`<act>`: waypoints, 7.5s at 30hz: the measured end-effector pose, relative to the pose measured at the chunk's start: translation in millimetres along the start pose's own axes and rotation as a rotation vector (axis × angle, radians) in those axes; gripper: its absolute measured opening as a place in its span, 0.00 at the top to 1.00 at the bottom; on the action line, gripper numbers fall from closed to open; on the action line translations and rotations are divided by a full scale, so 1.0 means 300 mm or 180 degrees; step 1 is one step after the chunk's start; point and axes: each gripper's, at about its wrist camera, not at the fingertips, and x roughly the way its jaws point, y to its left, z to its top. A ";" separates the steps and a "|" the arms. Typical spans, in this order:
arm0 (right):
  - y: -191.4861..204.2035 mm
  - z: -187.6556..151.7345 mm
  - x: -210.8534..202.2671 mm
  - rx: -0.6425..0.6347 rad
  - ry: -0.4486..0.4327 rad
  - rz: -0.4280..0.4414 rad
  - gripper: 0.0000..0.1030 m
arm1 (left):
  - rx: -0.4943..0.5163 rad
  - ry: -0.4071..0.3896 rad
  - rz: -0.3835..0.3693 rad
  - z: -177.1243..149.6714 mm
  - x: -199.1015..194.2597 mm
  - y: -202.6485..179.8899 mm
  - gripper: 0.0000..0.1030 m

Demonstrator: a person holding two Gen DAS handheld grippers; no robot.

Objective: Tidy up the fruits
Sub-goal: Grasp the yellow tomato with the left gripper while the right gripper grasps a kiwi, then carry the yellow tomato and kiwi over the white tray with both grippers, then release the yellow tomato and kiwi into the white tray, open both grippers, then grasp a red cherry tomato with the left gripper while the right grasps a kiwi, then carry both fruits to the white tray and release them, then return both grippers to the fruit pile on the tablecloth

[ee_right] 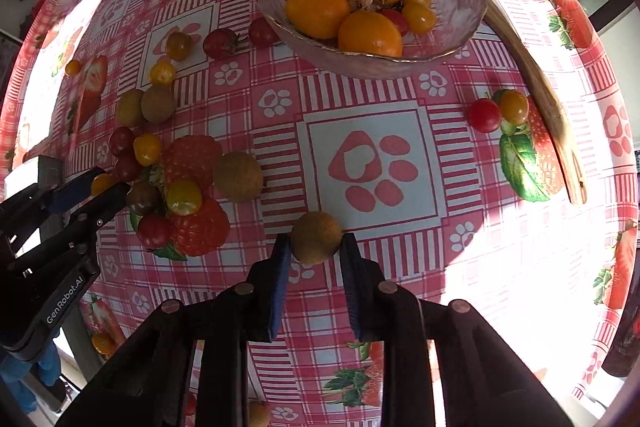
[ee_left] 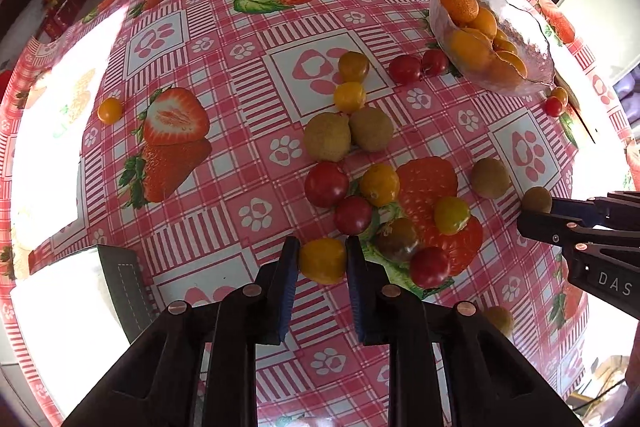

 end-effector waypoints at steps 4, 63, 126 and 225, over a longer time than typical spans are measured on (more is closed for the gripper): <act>-0.015 -0.017 -0.035 0.0181 0.0026 0.0211 0.74 | -0.0298 -0.0002 -0.0171 -0.025 -0.036 0.040 0.76; 1.012 -0.057 -0.059 -0.1209 0.0274 0.1092 0.22 | -0.1380 0.0083 0.0675 -0.584 -0.241 0.583 0.20; 0.077 0.049 0.019 -0.0080 0.0149 0.0568 0.73 | -0.0495 -0.0022 -0.0121 0.072 -0.025 0.023 0.80; 0.400 -0.200 -0.121 -0.0429 0.0301 0.0625 0.22 | -0.0828 -0.0026 0.0428 -0.400 -0.329 0.309 0.31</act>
